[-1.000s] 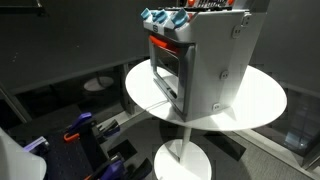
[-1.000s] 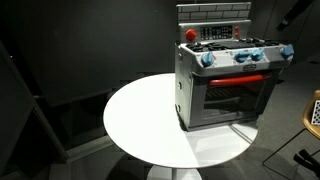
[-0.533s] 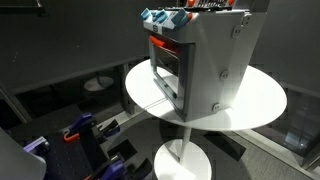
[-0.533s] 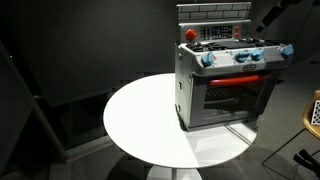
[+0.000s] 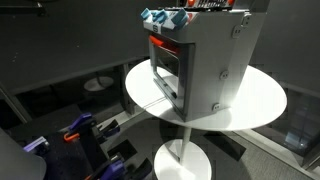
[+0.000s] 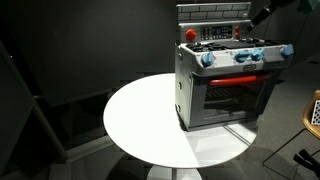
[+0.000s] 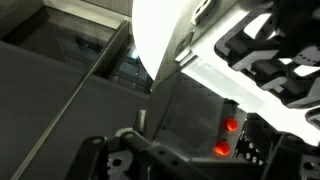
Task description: Press the top orange button on the microwave oven controlling panel of the stove
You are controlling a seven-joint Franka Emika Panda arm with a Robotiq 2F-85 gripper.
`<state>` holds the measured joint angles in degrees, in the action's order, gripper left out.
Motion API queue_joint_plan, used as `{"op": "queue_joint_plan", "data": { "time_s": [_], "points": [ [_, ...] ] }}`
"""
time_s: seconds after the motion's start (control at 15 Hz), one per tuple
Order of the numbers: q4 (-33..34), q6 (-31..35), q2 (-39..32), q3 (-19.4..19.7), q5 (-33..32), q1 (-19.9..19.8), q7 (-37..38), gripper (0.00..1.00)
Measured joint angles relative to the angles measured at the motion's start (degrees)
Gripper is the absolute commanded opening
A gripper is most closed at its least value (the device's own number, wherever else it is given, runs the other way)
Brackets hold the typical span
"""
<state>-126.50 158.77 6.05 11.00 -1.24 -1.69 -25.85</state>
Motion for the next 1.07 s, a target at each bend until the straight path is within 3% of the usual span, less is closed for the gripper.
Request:
{"op": "queue_joint_plan", "data": {
  "time_s": [1.07],
  "points": [
    [5.27,1.99,-5.54,-1.67,-0.63,-1.55,1.29,1.0]
  ]
}}
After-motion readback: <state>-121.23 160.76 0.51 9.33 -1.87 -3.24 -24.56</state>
